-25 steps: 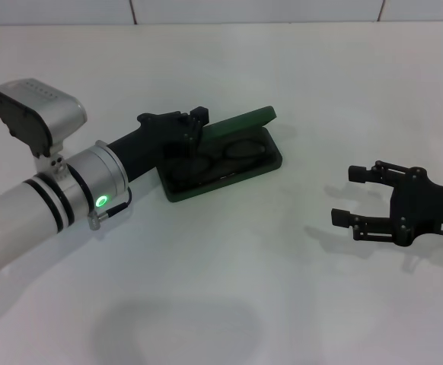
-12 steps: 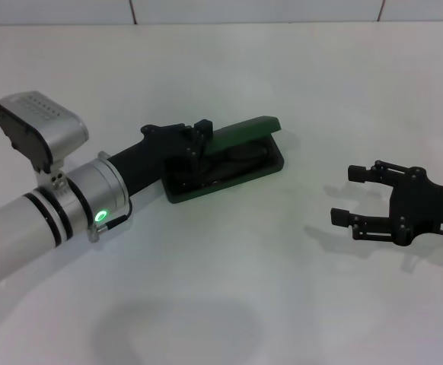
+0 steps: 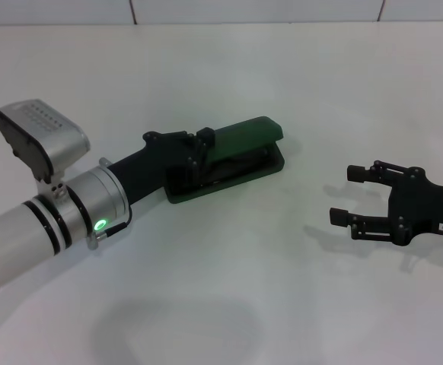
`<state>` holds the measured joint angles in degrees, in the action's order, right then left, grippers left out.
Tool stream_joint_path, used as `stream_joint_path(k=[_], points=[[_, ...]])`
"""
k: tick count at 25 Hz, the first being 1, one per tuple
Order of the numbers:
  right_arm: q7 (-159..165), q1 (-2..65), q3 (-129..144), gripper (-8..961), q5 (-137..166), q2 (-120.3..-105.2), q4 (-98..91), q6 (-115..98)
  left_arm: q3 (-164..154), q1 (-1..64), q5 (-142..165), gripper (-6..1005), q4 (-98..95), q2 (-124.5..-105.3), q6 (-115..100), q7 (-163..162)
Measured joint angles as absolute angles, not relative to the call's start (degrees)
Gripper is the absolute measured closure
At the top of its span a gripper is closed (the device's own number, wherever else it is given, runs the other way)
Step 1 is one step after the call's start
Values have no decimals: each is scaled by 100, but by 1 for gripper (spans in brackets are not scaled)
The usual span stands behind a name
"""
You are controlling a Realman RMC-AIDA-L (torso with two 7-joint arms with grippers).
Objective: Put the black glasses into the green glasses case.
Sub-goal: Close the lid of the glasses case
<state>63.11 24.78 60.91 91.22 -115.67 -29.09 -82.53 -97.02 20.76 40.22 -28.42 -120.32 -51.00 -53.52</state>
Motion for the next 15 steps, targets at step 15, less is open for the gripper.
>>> stream_joint_path(k=[15], points=[[6311, 2483, 6091, 124, 9120, -11572, -2909, -8245, -9714, 2043, 3999, 899, -2522, -12049, -5528, -4836]])
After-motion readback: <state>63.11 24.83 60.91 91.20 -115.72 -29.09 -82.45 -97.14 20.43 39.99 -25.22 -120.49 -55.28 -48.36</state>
